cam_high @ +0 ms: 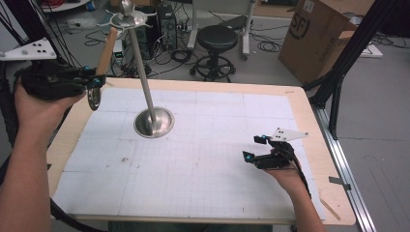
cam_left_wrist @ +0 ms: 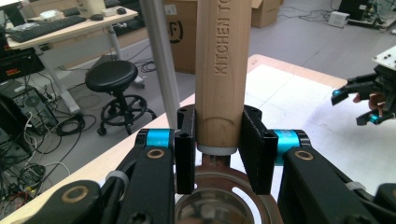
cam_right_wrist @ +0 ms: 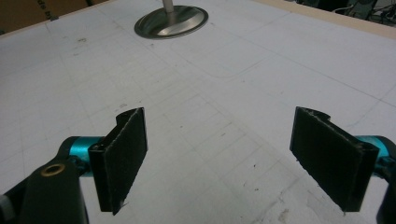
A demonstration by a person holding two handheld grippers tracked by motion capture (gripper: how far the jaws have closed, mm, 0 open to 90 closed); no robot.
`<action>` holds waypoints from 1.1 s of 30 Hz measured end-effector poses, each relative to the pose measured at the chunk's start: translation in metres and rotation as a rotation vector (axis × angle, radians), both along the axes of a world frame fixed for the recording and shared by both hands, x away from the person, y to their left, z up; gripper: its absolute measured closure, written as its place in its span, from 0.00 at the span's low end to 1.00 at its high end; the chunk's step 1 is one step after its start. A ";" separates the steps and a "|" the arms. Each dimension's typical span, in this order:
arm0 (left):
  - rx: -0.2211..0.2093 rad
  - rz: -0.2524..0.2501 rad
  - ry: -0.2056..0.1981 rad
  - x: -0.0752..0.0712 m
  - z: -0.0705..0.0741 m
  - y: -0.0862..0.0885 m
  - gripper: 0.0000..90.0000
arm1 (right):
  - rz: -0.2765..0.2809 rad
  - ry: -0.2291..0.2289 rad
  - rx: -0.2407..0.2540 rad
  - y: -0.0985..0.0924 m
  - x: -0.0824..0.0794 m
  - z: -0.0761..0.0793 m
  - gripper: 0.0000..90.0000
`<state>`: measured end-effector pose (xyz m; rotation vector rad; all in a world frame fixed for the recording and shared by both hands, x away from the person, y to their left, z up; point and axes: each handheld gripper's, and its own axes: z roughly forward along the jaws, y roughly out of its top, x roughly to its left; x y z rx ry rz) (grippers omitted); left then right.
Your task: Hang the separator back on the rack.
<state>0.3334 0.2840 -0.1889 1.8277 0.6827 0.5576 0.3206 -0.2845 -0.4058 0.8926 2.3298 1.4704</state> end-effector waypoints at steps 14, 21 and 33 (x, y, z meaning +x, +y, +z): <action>-0.053 0.072 0.021 0.016 -0.004 0.021 0.77 | 0.000 -0.003 0.007 -0.001 0.001 0.000 0.20; -0.066 0.104 0.034 0.021 -0.005 0.028 0.77 | 0.000 -0.004 0.014 -0.002 0.001 0.000 0.20; -0.072 0.121 0.042 0.029 -0.006 0.028 0.77 | -0.007 -0.004 0.012 -0.003 0.000 0.001 0.20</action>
